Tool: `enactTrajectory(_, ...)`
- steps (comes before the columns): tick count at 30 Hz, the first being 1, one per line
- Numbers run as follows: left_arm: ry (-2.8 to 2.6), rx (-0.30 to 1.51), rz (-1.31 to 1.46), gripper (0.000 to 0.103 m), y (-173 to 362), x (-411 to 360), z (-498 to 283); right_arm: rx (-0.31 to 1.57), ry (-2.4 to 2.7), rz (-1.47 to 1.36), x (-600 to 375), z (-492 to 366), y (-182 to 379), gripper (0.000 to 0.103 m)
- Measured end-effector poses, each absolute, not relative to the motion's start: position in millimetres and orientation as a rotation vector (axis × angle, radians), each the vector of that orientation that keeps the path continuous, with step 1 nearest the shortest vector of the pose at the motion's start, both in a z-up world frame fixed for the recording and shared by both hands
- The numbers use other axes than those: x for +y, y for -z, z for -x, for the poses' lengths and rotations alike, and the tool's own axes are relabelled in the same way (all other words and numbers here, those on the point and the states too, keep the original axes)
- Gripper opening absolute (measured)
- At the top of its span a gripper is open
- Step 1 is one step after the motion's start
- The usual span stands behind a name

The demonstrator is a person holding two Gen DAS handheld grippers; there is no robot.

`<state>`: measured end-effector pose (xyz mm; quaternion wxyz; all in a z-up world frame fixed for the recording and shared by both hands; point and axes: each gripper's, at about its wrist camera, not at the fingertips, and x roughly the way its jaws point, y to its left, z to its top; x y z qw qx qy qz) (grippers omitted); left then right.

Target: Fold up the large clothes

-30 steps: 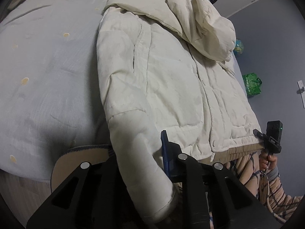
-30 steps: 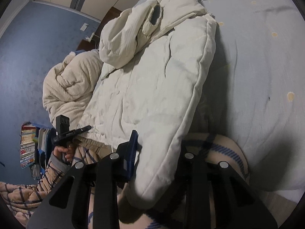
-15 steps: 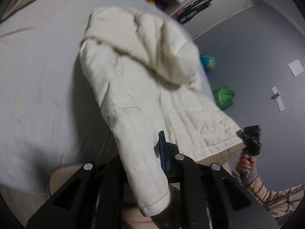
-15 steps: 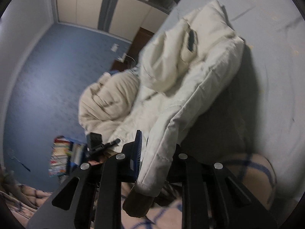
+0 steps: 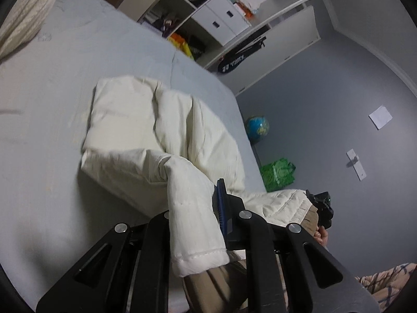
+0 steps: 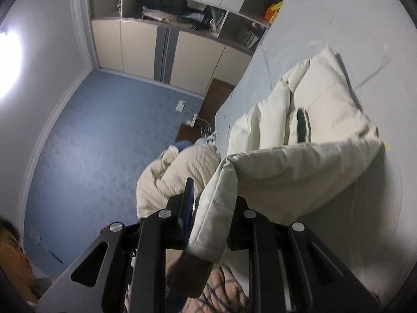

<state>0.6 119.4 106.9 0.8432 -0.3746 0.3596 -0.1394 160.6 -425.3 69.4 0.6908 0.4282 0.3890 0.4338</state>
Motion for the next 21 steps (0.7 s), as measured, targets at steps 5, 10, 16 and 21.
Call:
enactTrajectory(5,0.28,0.731,0.794,0.014,-117,133,-35,0.857,-0.921,-1.004,-420,-207,-75,0.016)
enactTrajectory(10,0.255,0.734,0.798,0.014,-119,148,-77,0.851,-0.862,-1.053,-413,-249,-70,0.016)
enactTrajectory(16,0.191,0.765,0.827,0.014,-106,165,-136,0.867,-0.739,-1.119,-399,-309,-51,0.016)
enactTrajectory(21,0.143,0.807,0.843,0.015,-84,176,-175,0.917,-0.646,-1.138,-385,-353,-24,0.016)
